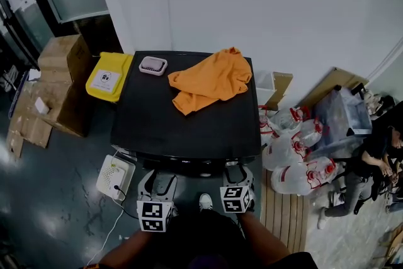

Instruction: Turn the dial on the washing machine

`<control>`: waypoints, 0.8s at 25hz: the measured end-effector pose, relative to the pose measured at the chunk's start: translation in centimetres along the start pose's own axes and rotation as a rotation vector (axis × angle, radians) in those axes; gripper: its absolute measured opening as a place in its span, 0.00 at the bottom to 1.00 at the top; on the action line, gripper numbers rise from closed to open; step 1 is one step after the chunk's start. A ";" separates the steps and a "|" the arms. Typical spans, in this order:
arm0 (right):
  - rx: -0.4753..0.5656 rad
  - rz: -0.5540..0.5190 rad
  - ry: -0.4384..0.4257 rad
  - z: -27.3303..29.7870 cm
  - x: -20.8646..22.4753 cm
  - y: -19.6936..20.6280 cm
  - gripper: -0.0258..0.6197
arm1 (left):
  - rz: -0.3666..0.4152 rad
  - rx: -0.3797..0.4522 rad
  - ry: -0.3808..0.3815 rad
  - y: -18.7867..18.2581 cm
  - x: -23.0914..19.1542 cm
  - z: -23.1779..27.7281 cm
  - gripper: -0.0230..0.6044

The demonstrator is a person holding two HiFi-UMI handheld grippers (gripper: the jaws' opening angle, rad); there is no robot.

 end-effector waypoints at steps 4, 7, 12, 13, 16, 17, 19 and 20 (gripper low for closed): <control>-0.027 -0.039 0.057 0.4 -0.1 0.2 0.42 | 0.006 0.005 -0.004 -0.1 0.0 0.0 0.47; -0.021 0.042 0.032 0.4 0.7 0.4 0.36 | 0.009 0.011 -0.004 -0.1 0.0 -0.2 0.46; 0.003 0.295 -0.095 0.7 2.4 1.4 0.34 | -0.003 0.019 -0.001 0.0 -0.2 -0.3 0.46; 0.003 0.344 -0.124 0.8 2.7 1.6 0.34 | -0.007 0.020 0.002 0.0 -0.3 -0.3 0.46; 0.006 0.428 -0.183 1.0 3.2 1.8 0.34 | -0.016 0.018 0.011 -0.1 -0.2 -0.2 0.47; 0.007 0.426 -0.190 1.0 3.2 1.8 0.34 | -0.018 0.016 0.014 -0.1 -0.1 -0.2 0.47; 0.004 0.408 -0.189 1.1 3.2 1.8 0.35 | -0.017 0.010 0.022 -0.1 0.1 -0.1 0.47; 0.002 0.398 -0.182 0.9 3.2 1.7 0.36 | -0.012 0.009 0.024 -0.2 0.2 0.0 0.46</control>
Point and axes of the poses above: the fingertips, and each gripper's own axes: z forward along the fingers, x to its right, y out of its underside, the point moved 8 cm from there along -z, backward along the fingers, and after that the axes turned 3 degrees about z, right-handed, at the moved point
